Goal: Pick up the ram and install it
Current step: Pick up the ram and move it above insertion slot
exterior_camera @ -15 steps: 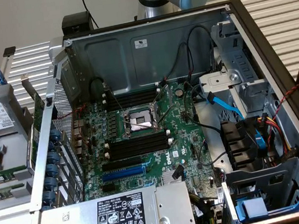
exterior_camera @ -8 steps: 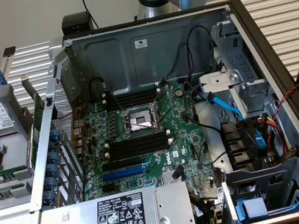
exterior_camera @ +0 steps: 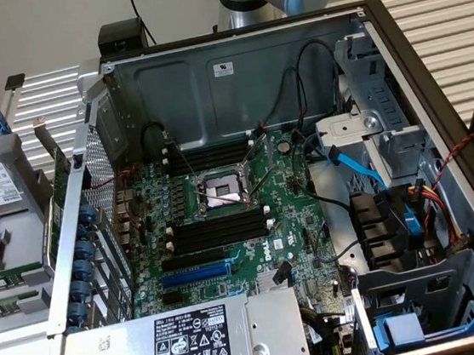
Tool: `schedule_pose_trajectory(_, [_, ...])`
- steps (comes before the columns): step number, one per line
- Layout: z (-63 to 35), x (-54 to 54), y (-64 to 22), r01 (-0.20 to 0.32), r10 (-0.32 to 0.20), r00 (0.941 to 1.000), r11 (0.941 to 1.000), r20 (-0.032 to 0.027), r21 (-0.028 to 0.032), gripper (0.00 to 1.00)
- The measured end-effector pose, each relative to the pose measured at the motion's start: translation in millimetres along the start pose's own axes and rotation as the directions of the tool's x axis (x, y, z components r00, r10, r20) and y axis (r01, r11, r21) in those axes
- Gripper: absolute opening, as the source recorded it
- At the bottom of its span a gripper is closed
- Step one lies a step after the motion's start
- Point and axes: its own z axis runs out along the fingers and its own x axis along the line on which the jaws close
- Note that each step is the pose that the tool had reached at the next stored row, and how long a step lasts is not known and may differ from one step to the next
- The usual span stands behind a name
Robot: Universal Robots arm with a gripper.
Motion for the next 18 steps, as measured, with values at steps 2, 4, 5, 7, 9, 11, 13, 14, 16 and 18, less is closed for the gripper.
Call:
schedule_pose_trajectory(2, [0.3, 0.0, 0.0, 0.036, -0.036, 0.9993, 0.9993, -0.0032, -0.0004, 0.11])
schedule_pose_trajectory(4, [0.6, 0.0, 0.0, 0.072, -0.072, 0.9974, 0.9974, -0.0064, 0.0010, 0.11])
schedule_pose_trajectory(5, [0.8, -0.1, 0.0, 0.089, -0.089, 0.9960, 0.9960, -0.0078, 0.0037, 0.11])
schedule_pose_trajectory(7, [1.5, 0.0, -0.1, 0.123, -0.123, 0.9924, 0.9923, -0.0106, 0.0105, 0.11])
schedule_pose_trajectory(9, [2.2, 0.0, -0.2, 0.151, -0.151, 0.9885, 0.9882, -0.0135, 0.0230, 0.11])
schedule_pose_trajectory(11, [2.7, 0.0, -0.2, 0.173, -0.173, 0.9848, 0.9842, -0.0165, 0.0370, 0.11])
schedule_pose_trajectory(13, [3.2, 0.1, -0.3, 0.191, -0.190, 0.9816, 0.9803, -0.0191, 0.0507, 0.11])
schedule_pose_trajectory(14, [3.6, 0.1, -0.3, 0.199, -0.198, 0.9799, 0.9783, -0.0204, 0.0577, 0.11])
schedule_pose_trajectory(16, [4.2, 0.3, -0.4, 0.213, -0.212, 0.9771, 0.9747, -0.0229, 0.0696, 0.11])
schedule_pose_trajectory(18, [5.3, 0.6, -0.6, 0.223, -0.221, 0.9749, 0.9718, -0.0248, 0.0781, 0.11])
